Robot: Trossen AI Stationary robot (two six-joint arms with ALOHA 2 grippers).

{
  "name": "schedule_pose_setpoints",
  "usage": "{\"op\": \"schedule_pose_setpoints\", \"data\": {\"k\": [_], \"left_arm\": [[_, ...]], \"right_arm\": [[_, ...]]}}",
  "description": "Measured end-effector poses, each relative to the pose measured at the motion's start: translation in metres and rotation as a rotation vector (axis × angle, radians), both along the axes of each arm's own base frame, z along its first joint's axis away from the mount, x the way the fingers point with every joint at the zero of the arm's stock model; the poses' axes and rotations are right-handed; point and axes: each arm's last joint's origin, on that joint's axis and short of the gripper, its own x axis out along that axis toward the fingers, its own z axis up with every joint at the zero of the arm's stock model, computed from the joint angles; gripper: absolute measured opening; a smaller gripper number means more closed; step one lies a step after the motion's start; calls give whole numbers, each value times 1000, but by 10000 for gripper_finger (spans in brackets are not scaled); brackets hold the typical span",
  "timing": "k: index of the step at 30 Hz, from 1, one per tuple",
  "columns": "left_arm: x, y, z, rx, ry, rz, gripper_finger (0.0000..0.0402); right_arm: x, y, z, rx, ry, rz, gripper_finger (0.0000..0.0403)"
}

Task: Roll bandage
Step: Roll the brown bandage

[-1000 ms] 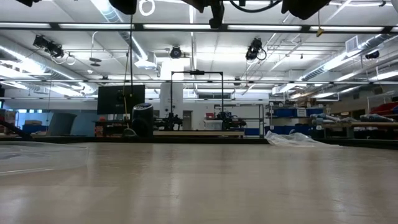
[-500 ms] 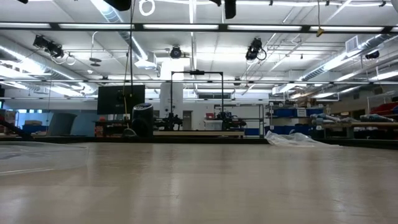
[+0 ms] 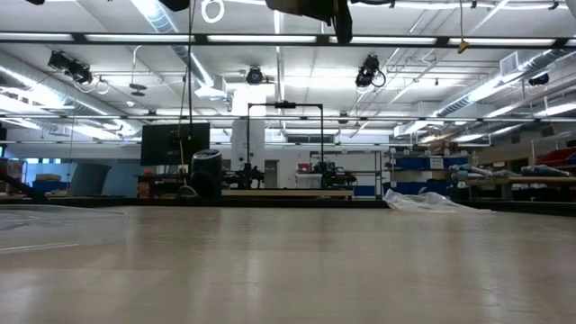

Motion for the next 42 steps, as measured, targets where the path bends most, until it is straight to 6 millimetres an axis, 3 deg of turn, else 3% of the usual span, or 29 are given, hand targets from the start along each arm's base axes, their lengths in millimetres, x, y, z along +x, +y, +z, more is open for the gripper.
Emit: {"op": "schedule_pose_setpoints", "data": {"k": [9, 19, 25, 35, 42], "left_arm": [[4, -2, 17, 6, -77, -10, 1], [13, 7, 43, -14, -149, 45, 1], [16, 13, 49, 2, -173, 69, 1], [19, 17, 51, 53, -198, 92, 1], [19, 16, 58, 56, -204, 61, 1]], "right_arm": [[-1, 4, -5, 1, 53, 117, 146], [-4, 20, -5, 50, 60, 325, 90], [-6, 32, -2, 84, 39, 443, 78], [-10, 45, 2, 152, 5, 559, 97], [-8, 39, 2, 110, -2, 482, 149]]}}
